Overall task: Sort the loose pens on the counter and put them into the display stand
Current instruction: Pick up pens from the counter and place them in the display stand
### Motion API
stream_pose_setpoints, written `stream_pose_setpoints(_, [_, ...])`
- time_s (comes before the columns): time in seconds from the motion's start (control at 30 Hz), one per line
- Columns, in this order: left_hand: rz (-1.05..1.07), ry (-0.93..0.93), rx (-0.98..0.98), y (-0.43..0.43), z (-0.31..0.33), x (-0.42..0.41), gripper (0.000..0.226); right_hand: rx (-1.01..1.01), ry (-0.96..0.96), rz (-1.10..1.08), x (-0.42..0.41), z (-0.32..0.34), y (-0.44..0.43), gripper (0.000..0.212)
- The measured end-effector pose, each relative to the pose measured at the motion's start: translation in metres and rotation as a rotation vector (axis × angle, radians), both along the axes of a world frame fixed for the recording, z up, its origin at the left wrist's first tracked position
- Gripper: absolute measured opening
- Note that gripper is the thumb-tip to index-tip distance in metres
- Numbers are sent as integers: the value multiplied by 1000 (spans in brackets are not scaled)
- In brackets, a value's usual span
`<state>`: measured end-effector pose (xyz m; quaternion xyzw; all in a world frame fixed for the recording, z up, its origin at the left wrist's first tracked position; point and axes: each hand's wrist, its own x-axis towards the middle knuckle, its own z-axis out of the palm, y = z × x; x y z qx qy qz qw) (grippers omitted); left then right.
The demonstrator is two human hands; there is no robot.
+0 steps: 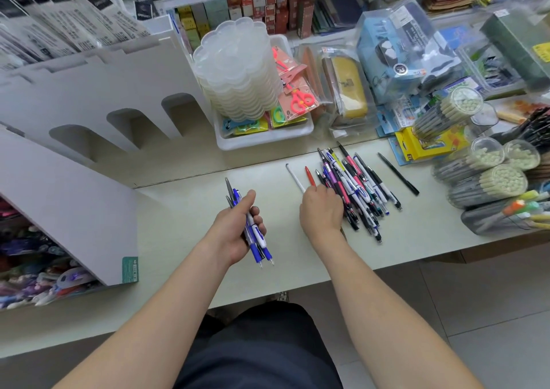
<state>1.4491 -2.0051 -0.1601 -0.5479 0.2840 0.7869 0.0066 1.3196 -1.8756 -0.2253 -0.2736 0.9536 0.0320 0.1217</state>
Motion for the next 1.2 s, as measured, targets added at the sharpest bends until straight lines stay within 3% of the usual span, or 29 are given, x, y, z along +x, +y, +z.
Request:
stream_pose_setpoints(0.1, [-40, 1, -47, 6, 0, 2, 33, -73, 0, -120, 18, -4, 10, 20])
stream_pose_setpoints(0.27, [-78, 37, -157, 22, -1, -3, 24, -212, 84, -330, 47, -25, 20, 37])
stream_pose_setpoints(0.37, [-99, 26, -168, 28, -3, -6, 22, -361, 86, -271, 54, -34, 21, 41])
stream_pose_setpoints(0.43, [-101, 29, -164, 30, -4, -7, 19, -447, 42, -197, 56, -35, 20, 56])
stream_pose_setpoints(0.6, [-95, 23, -148, 32, -7, -3, 7, -303, -41, -292, 45, -30, 9, 86])
stream_pose_setpoints(0.77, [-102, 14, -155, 30, -11, 7, 7, -163, 41, -309, 33, -29, -2, 73])
stream_pose_setpoints(0.87, [-90, 22, -162, 28, -12, 11, 8, -46, 2, -347, 34, -28, -4, 78])
stream_pose_setpoints(1.03, [-81, 24, -154, 30, -12, 9, 9, -107, -16, -408, 28, -32, -8, 83])
stream_pose_setpoints(1.2, [-90, 25, -143, 32, -13, 11, 7, -99, 13, -227, 25, -33, -7, 36])
